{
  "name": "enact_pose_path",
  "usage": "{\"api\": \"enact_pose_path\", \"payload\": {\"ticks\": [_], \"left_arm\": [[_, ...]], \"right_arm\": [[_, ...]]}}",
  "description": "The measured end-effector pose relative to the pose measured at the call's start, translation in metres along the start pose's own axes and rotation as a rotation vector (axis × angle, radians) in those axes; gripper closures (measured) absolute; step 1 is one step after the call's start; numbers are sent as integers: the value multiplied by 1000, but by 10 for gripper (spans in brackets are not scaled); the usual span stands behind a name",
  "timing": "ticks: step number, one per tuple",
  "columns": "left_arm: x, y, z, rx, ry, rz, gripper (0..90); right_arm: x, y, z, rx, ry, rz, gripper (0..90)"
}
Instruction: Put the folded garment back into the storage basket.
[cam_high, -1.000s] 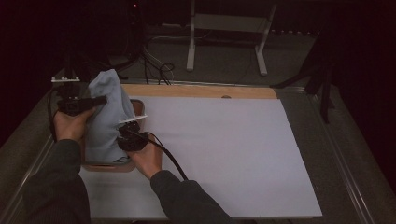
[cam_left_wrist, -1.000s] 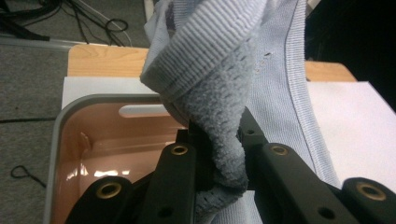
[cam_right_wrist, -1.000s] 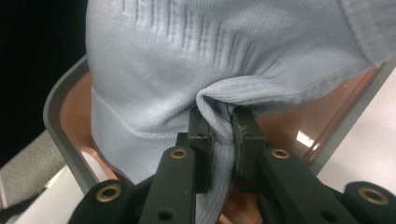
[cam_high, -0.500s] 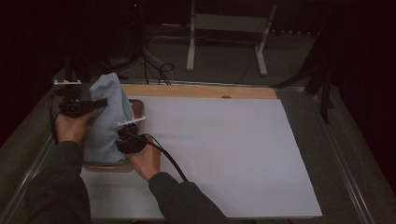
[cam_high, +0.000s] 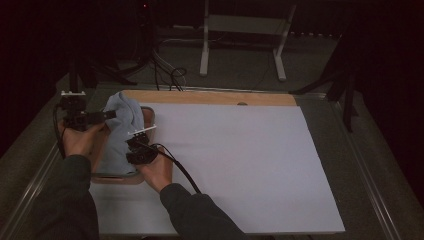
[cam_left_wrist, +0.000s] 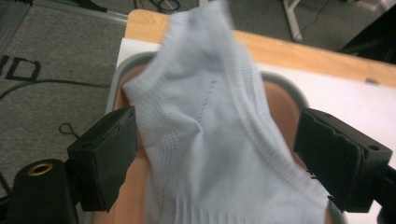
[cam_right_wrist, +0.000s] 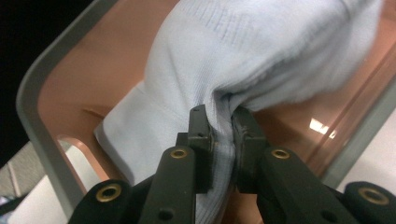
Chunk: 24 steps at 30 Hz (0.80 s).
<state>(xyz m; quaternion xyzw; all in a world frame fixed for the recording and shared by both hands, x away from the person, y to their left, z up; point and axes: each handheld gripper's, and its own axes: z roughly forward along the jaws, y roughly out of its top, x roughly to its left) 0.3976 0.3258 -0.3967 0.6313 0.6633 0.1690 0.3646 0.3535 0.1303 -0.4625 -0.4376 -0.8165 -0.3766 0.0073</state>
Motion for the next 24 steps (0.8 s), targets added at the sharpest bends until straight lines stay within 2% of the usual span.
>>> {"api": "enact_pose_path", "payload": {"ticks": [4, 8, 10, 12, 15, 17, 19, 21, 24], "left_arm": [[-2, -10, 5, 1, -38, 0, 167], [-5, -17, 9, 22, -72, 23, 209], [-7, -20, 10, 21, -101, 26, 282], [-9, -22, 11, 42, -113, 43, 385], [-11, -24, 13, 66, -142, 49, 596], [-12, -26, 18, 106, -124, 66, 703], [-16, -29, 24, 140, -121, 78, 762], [-21, -33, 31, 186, -99, 123, 826], [-26, -37, 42, 241, -89, 163, 859]], "right_arm": [[-2, 2, 0, 0, 7, 8, 806], [-1, 2, -1, -1, 12, 8, 805], [-1, 4, -2, -5, 17, 9, 805], [-1, 4, -4, -4, 19, 12, 805], [-2, 6, -7, -15, 27, 14, 805], [-2, 7, -8, -22, 33, 15, 805], [-3, 8, -9, -27, 37, 22, 805], [-2, 7, -10, -27, 38, 19, 805], [-2, 7, -11, -34, 49, 18, 805]]}}
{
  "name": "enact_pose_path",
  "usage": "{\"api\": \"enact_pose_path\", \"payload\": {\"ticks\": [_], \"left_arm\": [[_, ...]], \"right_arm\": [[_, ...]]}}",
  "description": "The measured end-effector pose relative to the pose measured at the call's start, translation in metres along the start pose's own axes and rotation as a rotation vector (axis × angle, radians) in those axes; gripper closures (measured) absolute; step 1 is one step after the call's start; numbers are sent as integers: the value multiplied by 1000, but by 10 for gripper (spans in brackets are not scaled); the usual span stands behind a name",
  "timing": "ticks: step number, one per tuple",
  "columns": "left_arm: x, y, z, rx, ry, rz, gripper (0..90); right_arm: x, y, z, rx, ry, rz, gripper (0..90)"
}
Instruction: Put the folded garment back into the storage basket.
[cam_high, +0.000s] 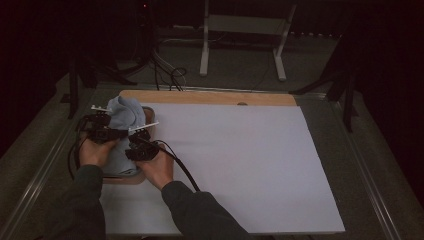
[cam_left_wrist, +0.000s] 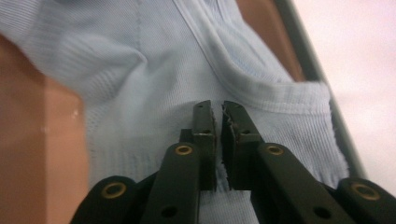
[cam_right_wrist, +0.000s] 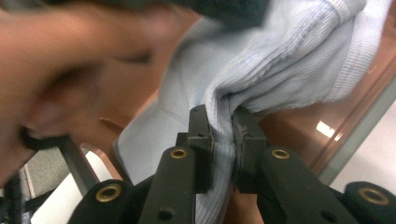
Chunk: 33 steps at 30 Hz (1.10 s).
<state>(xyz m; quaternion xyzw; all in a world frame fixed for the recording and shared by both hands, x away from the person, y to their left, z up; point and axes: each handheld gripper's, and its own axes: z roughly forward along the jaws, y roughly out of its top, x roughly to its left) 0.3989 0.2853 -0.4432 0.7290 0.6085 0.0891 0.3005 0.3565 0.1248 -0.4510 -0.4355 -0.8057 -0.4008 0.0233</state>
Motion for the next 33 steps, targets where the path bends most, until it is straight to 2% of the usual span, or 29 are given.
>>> {"api": "enact_pose_path", "payload": {"ticks": [3, 5, 9, 12, 15, 16, 17, 19, 20, 23, 25, 26, 27, 28, 30, 33], "left_arm": [[-1, 0, 10, 51, -20, -6, 872], [-2, 0, 13, 64, -23, -8, 874], [-2, -2, 15, 101, -9, 2, 886], [1, -2, 15, 106, -6, 4, 897], [1, -2, 15, 112, 7, 1, 900], [2, -3, 17, 117, 39, -8, 900], [3, -3, 17, 123, 50, -11, 900], [7, -4, 17, 135, 61, -21, 900], [9, -5, 17, 135, 64, -32, 900], [12, -8, 18, 148, 73, -35, 900], [13, -10, 18, 132, 88, -41, 900], [14, -9, 16, 144, 104, -22, 900], [13, -9, 18, 120, 122, -50, 900], [16, -9, 16, 136, 132, -36, 900], [16, -8, 15, 137, 148, -38, 900], [14, -6, 16, 142, 146, -30, 900]], "right_arm": [[-2, -1, 1, 6, 9, 7, 805], [-3, 0, 0, 4, 19, 19, 804], [-3, 0, 1, 17, 43, 12, 803], [-3, -1, 1, 19, 43, 9, 799], [-2, -1, 2, 27, 45, -2, 758], [-2, -1, 1, 29, 45, -14, 717], [-3, 0, -2, 26, 41, -62, 612], [-5, 2, -8, 7, 29, -111, 537], [-6, 4, -13, -4, 33, -119, 497], [-15, 10, -26, -59, 33, -114, 408], [-21, 13, -33, -77, 13, -113, 371], [-24, 13, -35, -81, 6, -110, 363], [-27, 14, -38, -85, 0, -104, 355], [-30, 13, -39, -88, -7, -102, 347], [-35, 13, -43, -99, -21, -101, 336], [-39, 12, -46, -110, -28, -101, 320]]}}
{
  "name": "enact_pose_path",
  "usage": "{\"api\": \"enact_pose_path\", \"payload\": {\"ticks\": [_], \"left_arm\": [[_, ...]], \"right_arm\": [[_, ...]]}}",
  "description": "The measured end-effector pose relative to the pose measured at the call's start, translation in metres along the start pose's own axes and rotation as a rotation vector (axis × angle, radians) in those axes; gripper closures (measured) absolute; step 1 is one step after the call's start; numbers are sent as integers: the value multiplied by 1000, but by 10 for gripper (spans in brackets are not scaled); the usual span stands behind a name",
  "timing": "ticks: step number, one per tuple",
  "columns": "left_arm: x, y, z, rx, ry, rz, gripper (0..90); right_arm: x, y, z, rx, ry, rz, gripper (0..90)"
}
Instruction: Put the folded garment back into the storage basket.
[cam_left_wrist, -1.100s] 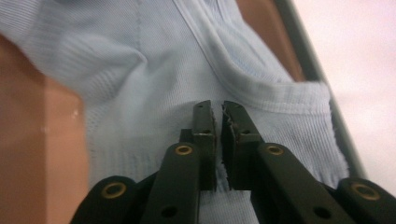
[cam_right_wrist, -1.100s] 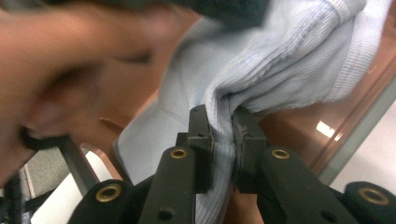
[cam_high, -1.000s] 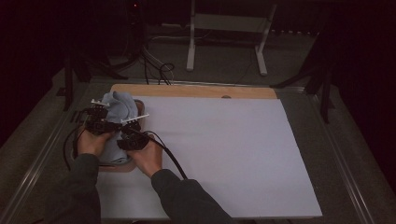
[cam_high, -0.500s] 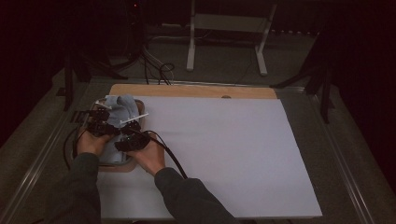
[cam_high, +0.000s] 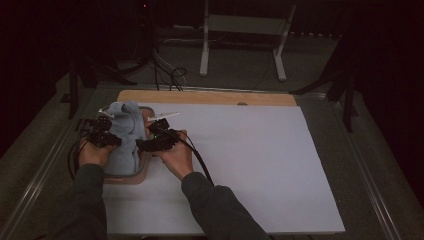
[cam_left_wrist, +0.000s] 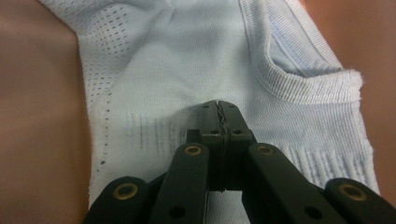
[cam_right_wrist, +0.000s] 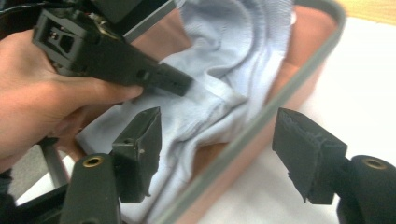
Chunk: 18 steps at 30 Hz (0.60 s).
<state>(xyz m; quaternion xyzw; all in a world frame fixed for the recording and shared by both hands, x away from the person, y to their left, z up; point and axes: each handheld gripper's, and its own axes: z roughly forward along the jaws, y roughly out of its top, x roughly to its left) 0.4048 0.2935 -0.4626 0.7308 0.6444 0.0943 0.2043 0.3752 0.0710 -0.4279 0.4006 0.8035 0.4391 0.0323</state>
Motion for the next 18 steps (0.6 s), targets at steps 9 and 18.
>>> {"api": "enact_pose_path", "payload": {"ticks": [9, 18], "left_arm": [[-29, 5, 17, 78, -56, 118, 900], [-40, 4, 22, 129, -131, 154, 900]], "right_arm": [[-15, -6, -9, -32, -32, -18, 267], [-28, -6, -19, -63, -33, -5, 256]]}}
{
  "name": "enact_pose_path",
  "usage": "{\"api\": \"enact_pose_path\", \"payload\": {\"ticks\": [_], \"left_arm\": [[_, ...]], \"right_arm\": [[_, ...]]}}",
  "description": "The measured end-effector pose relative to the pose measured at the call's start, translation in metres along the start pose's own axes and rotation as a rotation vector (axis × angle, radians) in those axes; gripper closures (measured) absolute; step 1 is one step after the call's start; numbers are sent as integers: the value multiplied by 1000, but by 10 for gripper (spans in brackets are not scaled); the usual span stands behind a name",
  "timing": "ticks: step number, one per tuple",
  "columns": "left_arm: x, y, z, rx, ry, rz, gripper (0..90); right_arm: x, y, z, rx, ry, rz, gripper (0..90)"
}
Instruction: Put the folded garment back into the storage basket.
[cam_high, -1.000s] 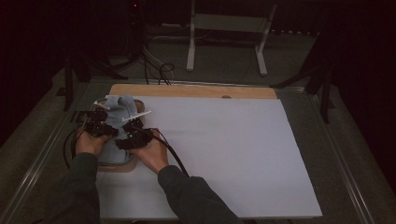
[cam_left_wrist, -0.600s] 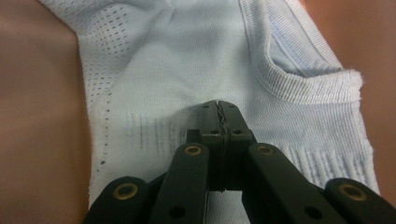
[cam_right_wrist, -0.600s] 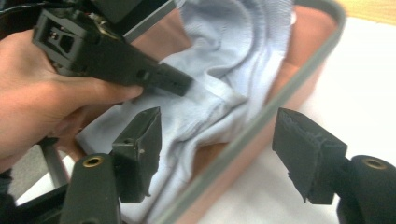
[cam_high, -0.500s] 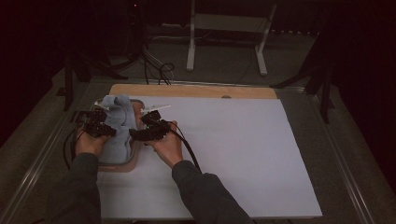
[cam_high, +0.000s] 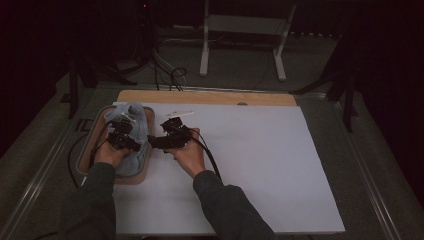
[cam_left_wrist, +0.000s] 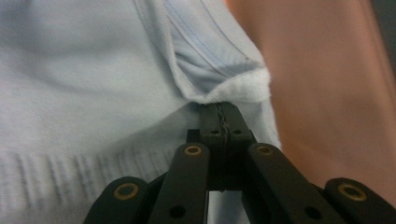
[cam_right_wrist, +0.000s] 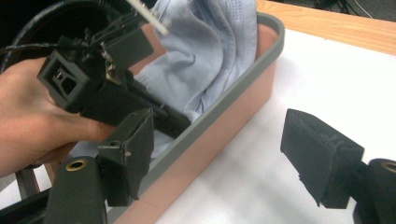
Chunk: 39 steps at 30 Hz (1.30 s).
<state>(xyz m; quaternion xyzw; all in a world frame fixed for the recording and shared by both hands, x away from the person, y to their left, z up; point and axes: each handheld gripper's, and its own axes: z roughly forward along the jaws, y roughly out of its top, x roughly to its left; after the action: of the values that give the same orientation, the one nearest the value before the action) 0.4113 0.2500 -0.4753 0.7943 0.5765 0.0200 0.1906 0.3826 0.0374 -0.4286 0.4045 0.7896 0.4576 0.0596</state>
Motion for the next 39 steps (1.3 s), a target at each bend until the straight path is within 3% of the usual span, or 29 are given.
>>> {"api": "enact_pose_path", "payload": {"ticks": [6, 7, 8, 14, 21, 23, 31, 34, 39], "left_arm": [[2, -4, -20, -113, 9, -11, 785], [0, -5, -22, -169, -5, -45, 770], [1, -6, -27, -195, -14, -51, 757], [-7, -14, -49, -300, -30, -14, 640], [-17, -26, -69, -409, -63, 21, 427], [-20, -29, -72, -425, -37, 32, 328], [-25, -44, -80, -504, -30, 22, 108], [-26, -49, -82, -522, -47, 39, 17], [-28, -58, -81, -556, -50, 28, 7]], "right_arm": [[-10, -3, -6, -8, -7, -10, 212], [-11, -3, -7, -11, -7, -11, 206], [-12, -4, -8, -16, -7, -10, 200], [-14, -3, -17, -32, 2, -21, 165], [-20, -4, -31, -53, -3, -45, 145], [-22, -4, -35, -56, -4, -45, 143], [-27, -7, -47, -54, 3, -69, 135], [-30, -10, -51, -44, -3, -91, 134], [-36, -17, -58, -33, -18, -109, 138]]}}
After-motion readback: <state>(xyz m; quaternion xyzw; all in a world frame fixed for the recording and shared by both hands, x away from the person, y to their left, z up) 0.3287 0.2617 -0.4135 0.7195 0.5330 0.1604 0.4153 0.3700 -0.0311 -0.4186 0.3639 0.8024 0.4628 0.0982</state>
